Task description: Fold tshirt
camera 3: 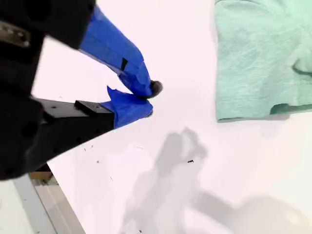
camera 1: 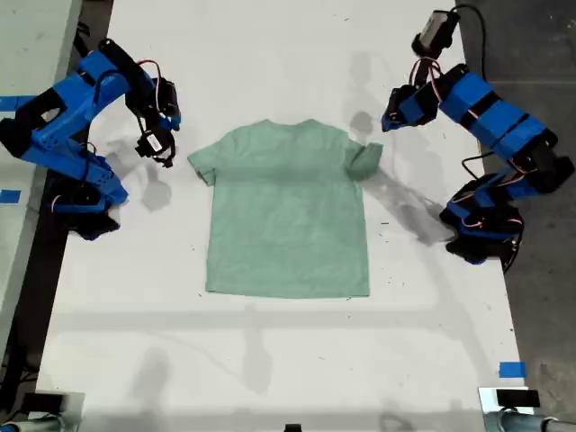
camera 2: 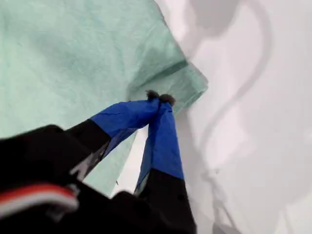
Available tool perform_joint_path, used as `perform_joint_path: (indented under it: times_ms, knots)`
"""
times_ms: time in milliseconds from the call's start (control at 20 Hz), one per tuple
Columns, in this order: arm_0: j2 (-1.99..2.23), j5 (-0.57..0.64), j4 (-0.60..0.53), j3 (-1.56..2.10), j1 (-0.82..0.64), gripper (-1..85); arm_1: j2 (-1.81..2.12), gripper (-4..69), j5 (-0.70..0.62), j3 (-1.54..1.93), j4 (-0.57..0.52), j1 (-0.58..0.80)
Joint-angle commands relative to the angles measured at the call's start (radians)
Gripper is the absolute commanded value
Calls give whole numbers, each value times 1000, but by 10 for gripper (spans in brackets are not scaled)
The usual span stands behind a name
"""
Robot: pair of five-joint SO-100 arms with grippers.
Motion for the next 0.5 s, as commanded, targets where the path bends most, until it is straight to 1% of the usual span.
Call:
perform_joint_path:
  times_ms: [0,100,250,350,450]
  knots:
    - [-18,21,21,-61,-15,27,-38,96,-74,-112,8,17]
    - [-40,28,29,-69,-14,38,-61,168,-114,-133,6,18]
    - [-44,29,31,-74,-11,42,-84,219,-195,-135,-5,26]
    - [-49,31,31,-77,-11,43,-100,235,-252,-92,-43,32]
    - [-77,34,34,-87,-8,103,-120,231,-304,-11,-112,52]
